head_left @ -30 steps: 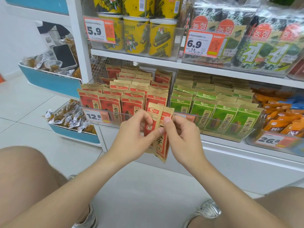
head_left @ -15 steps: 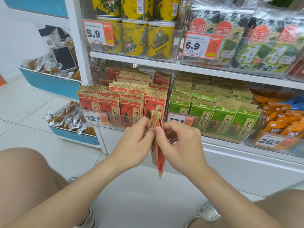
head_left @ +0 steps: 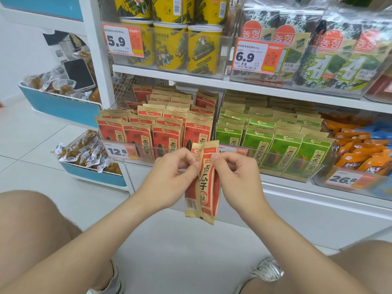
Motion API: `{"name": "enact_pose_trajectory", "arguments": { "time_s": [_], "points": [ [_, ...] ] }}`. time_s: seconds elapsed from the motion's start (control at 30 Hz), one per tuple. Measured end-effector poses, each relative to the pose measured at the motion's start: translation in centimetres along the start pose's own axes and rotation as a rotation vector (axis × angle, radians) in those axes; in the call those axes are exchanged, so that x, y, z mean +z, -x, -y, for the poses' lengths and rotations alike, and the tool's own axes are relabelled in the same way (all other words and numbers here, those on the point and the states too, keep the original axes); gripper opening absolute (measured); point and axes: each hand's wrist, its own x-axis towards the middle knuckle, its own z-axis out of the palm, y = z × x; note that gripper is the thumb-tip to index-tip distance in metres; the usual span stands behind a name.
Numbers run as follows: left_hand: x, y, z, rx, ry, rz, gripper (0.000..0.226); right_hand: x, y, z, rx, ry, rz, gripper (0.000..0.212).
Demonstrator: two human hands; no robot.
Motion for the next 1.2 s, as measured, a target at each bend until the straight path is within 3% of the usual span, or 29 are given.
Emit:
{"name": "enact_pose_trajectory", "arguments": {
  "time_s": [0.13,0.33,0.4,0.63,0.83,0.97,1.07,1.2],
  "points": [
    [0.2,0.0,0.3,-0.005,-0.039,-0.038,0.014,0.4,0.2,-0.2,0.02,-0.016,0.033,0.027],
    [0.4,0.3,0.6,0.019,-0.097,-0.129,0.031,0.4,0.6,-0.4,-0.28,0.29,0.065,0.026],
    [0.4,0.4,0.4,0.035,-0.091,-0.137,0.03,0.5,0.7,-0.4,-0.302,0.308,0.068,0.026],
    [0.1,0.0,0.2,0.045,-0.073,-0.128,0.025,0.5,0.3,-0.8,-0.123,0.154,0.065,0.026],
    [0.1,0.3,-0.1,0.038,-0.073,-0.143,0.023,0.6,0.4,-0.6,-0.091,0.139,0.073,0.024],
    [-0.2,0.4,-0.3,0.078,-0.048,-0.08,0.005,0.5,0.2,-0.7,-0.028,0.026,0.024,0.026],
    [-0.5,0.5,-0.7,0.056,-0.018,0.001,0.027,0.4,0.0,-0.2,0.079,-0.156,-0.092,0.029],
    [-0.9,0.4,-1.0,0.047,-0.09,-0.013,0.052,0.1,-0.7,0.2,0.22,-0.462,-0.206,0.023]
  ]
}}
